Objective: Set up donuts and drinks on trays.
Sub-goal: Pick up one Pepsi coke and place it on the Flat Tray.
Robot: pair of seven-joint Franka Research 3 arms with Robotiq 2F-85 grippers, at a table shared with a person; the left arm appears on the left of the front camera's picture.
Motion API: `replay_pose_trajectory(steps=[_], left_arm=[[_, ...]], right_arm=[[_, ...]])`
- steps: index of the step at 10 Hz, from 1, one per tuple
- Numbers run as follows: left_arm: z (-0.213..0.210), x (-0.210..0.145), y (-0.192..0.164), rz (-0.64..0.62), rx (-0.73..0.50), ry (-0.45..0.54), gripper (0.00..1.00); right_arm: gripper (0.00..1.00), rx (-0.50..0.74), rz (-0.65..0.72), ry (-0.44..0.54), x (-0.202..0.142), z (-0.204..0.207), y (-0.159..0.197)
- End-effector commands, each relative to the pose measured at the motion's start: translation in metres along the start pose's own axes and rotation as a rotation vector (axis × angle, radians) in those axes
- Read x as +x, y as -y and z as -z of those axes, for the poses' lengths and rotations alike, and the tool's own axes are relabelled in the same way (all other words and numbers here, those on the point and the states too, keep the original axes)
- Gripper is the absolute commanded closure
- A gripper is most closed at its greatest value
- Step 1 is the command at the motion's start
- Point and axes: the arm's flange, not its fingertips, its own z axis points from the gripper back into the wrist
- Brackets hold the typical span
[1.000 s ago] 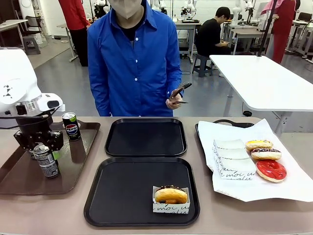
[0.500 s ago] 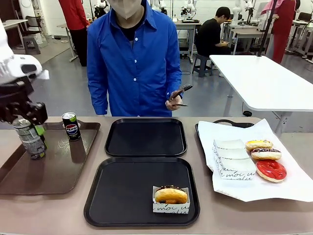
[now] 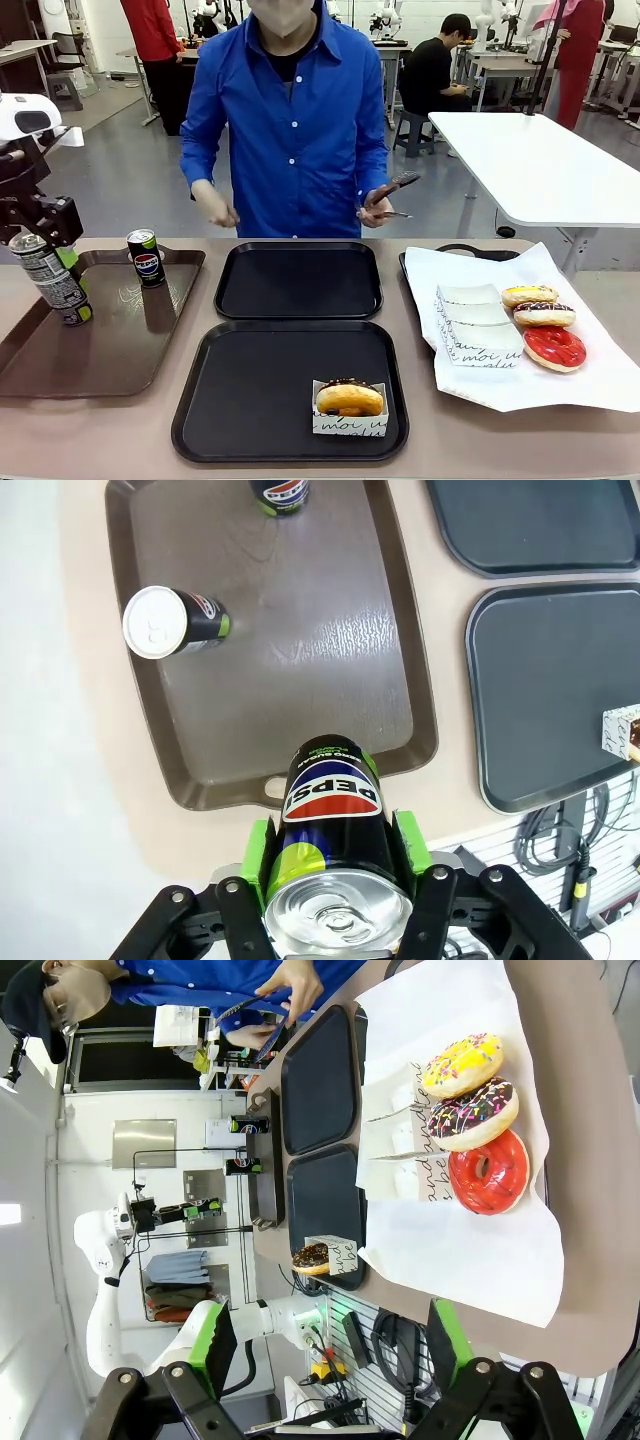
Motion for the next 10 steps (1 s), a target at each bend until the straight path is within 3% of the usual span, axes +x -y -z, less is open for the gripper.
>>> replay_pose_trajectory(steps=[1,2,3,5,7,10], left_arm=[[0.000,0.002,0.003,-0.005,0.019,0.010,1.00],[0.000,0.002,0.003,-0.005,0.019,0.010,1.00],[0.001,0.000,0.002,0.004,0.002,-0.003,0.42],[0.006,-0.003,0.046,0.132,0.064,0.041,0.42],[0.018,0.000,0.096,0.272,0.113,0.009,0.42],[0.057,0.002,0.159,0.366,0.137,-0.041,0.42]], right_arm=[[0.00,0.005,0.000,-0.002,-0.001,-0.001,0.001],[0.00,0.005,0.000,-0.002,-0.001,-0.001,0.001],[0.00,0.005,0.000,-0.002,-0.001,-0.001,0.001],[0.00,0.005,0.000,-0.002,-0.001,-0.001,0.001],[0.00,0.005,0.000,-0.002,-0.001,-0.001,0.001],[0.00,0.005,0.000,-0.002,-0.001,-0.001,0.001]])
